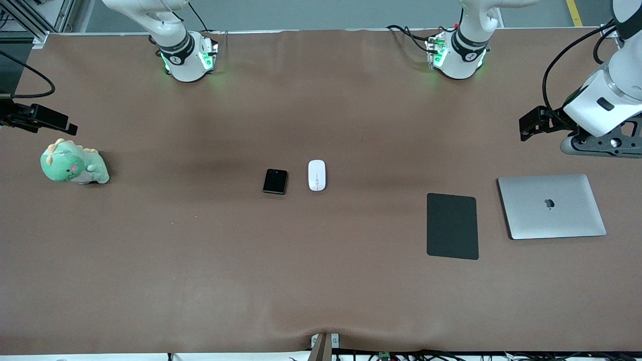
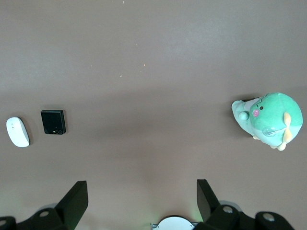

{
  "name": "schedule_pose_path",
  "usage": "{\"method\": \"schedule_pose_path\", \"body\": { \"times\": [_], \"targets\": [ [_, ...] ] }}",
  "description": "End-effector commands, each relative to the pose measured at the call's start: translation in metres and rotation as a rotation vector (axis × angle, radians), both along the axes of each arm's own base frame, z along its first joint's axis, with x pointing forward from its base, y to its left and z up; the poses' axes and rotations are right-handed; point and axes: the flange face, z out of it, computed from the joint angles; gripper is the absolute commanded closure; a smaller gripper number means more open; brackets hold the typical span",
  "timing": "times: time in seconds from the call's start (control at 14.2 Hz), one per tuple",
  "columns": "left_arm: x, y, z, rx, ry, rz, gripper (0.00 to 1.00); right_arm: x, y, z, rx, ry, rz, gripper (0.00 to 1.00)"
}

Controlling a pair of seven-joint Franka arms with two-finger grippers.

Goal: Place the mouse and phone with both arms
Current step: 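Move the left gripper toward the white mouse while the right gripper reaches out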

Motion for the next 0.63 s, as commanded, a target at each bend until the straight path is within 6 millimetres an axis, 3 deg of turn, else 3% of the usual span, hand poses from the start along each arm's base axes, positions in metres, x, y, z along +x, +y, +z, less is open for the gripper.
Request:
{"method": "schedule_pose_path", "body": {
  "times": [0.0,0.21,0.42,0.56],
  "targets": [
    [0.003,0.000,0.005,0.015,-0.013,0.000,0.00,0.001,-0.001,0.006,0.014,-0.005,-0.007,0.00],
    [0.003,-0.006,0.005,0.011,-0.014,-0.003,0.00,0.002,0.000,0.005,0.013,-0.011,-0.006,0.00],
    [0.017,-0.013,0.009,-0.007,-0.030,0.017,0.00,0.004,0.003,0.004,0.013,-0.011,0.001,0.00],
    [0.016,-0.039,0.000,-0.004,-0.017,0.019,0.00,0.009,0.007,-0.004,0.016,-0.001,0.007,0.00]
  ]
}}
